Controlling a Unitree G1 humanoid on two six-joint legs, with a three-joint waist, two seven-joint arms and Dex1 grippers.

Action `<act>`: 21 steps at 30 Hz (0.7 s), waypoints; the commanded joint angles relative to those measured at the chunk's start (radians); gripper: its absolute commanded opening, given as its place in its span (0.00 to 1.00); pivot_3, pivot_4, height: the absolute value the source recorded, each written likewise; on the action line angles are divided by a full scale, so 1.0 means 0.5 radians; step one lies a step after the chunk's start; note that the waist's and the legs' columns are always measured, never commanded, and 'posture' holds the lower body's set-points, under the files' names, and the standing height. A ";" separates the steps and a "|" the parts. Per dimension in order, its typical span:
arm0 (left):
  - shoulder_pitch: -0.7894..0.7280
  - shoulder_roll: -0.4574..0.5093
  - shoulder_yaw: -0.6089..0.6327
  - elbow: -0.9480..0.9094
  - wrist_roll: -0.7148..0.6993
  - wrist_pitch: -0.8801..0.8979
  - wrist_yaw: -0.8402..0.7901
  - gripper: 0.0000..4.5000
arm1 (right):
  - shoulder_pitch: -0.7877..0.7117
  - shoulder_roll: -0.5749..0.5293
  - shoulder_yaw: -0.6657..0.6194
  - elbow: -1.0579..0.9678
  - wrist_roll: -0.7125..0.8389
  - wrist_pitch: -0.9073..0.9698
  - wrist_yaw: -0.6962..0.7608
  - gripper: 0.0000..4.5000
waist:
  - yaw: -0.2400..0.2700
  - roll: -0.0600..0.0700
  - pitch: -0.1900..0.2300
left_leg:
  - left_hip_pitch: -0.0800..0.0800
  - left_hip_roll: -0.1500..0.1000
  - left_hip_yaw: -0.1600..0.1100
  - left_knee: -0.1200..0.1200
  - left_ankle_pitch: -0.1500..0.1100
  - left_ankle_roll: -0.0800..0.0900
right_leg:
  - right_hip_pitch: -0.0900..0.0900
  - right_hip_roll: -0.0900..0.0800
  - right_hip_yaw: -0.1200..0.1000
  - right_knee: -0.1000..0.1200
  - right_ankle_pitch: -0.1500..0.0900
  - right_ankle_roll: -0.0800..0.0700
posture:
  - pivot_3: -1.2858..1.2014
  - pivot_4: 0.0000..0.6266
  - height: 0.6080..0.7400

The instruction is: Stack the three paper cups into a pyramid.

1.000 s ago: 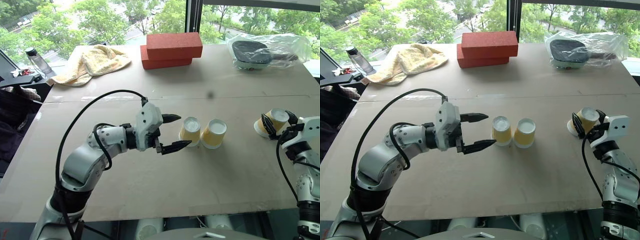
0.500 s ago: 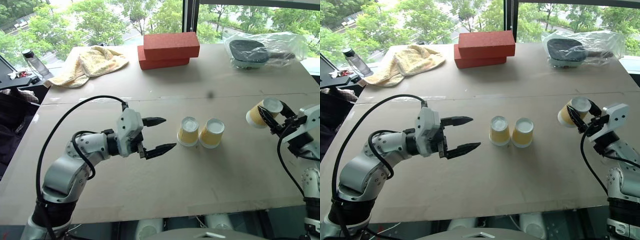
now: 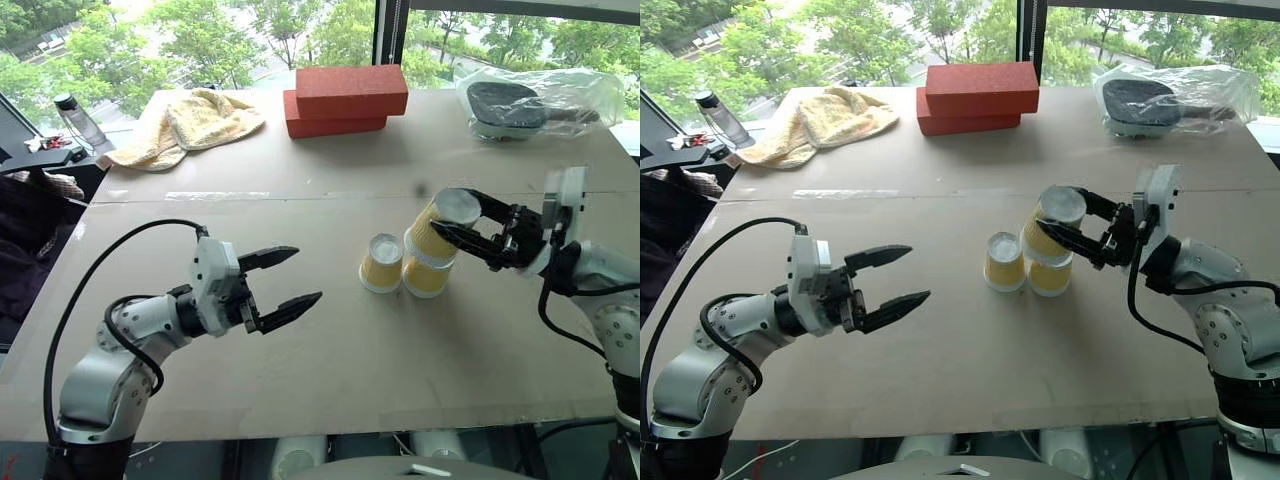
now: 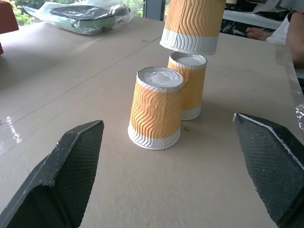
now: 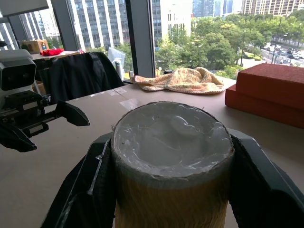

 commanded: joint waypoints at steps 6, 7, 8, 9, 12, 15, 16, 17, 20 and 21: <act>0.017 -0.023 0.051 -0.117 -0.081 -0.039 0.041 1.00 | -0.111 0.043 0.017 0.033 -0.104 -0.040 0.013 0.51 | -0.004 0.000 0.000 | 0.000 0.000 0.000 0.000 0.000 0.000 | 0.000 0.000 -0.001 0.000 0.000 0.000 | 0.52 0.24 0.93; 0.016 -0.028 0.049 -0.117 -0.091 -0.039 0.044 1.00 | -0.116 0.057 0.019 0.028 -0.089 -0.027 0.015 0.62 | -0.004 0.000 0.000 | 0.000 0.000 0.000 0.000 0.000 0.000 | 0.000 0.000 0.000 0.000 0.000 0.000 | 0.52 0.24 0.93; 0.019 -0.029 0.046 -0.118 -0.095 -0.041 0.045 1.00 | -0.117 0.069 0.018 0.019 -0.076 -0.019 0.015 0.74 | -0.004 0.000 0.000 | 0.000 0.000 -0.001 0.000 0.000 0.000 | 0.000 0.001 -0.001 0.000 0.000 0.000 | 0.52 0.24 0.93; 0.023 -0.029 0.043 -0.116 -0.094 -0.044 0.044 1.00 | -0.117 0.075 0.017 0.010 -0.069 -0.013 0.019 0.81 | -0.004 0.000 0.000 | 0.000 0.000 -0.001 0.000 0.000 0.000 | 0.000 0.001 -0.001 0.000 0.000 0.000 | 0.52 0.24 0.93; 0.041 -0.031 0.043 -0.109 -0.098 -0.051 0.040 1.00 | -0.114 0.084 -0.026 -0.020 -0.018 0.010 0.013 0.99 | -0.004 0.000 0.000 | 0.000 0.001 -0.001 0.000 0.000 0.000 | 0.000 0.001 -0.001 0.000 0.000 0.000 | 0.52 0.24 0.93; 0.061 -0.034 0.032 -0.092 -0.092 -0.069 0.032 1.00 | -0.078 0.037 -0.106 -0.048 0.041 0.020 0.030 0.99 | -0.004 0.000 0.000 | 0.000 0.001 -0.001 0.000 0.000 0.000 | 0.000 0.000 -0.001 0.000 0.000 0.000 | 0.52 0.24 0.93; 0.070 -0.036 0.033 -0.087 -0.091 -0.076 0.031 1.00 | -0.049 0.018 -0.144 -0.060 0.057 0.017 0.043 0.99 | -0.002 0.000 0.000 | 0.000 0.001 -0.001 0.000 0.000 0.000 | 0.000 0.000 -0.001 0.000 0.000 0.000 | 0.52 0.24 0.93; 0.084 -0.041 0.041 -0.081 -0.094 -0.081 0.032 1.00 | 0.003 -0.016 -0.206 -0.074 0.106 0.044 0.060 0.99 | 0.005 0.000 0.000 | -0.001 0.001 -0.001 0.000 0.000 0.000 | 0.000 0.000 -0.001 0.000 0.000 0.000 | 0.52 0.24 0.93; 0.158 -0.051 0.078 -0.069 -0.101 -0.103 0.024 1.00 | 0.219 -0.126 -0.406 -0.097 0.169 0.035 0.173 0.99 | 0.013 0.000 0.000 | -0.003 0.000 -0.003 0.000 0.000 0.000 | 0.000 0.000 -0.003 -0.003 0.000 0.000 | 0.52 0.24 0.93; 0.195 -0.058 0.091 -0.074 -0.108 -0.108 0.023 1.00 | 0.328 -0.169 -0.481 -0.092 0.168 0.012 0.242 0.99 | 0.013 0.000 0.000 | -0.004 0.000 -0.003 0.000 0.000 0.000 | 0.000 0.000 -0.003 -0.004 0.000 0.000 | 0.52 0.24 0.93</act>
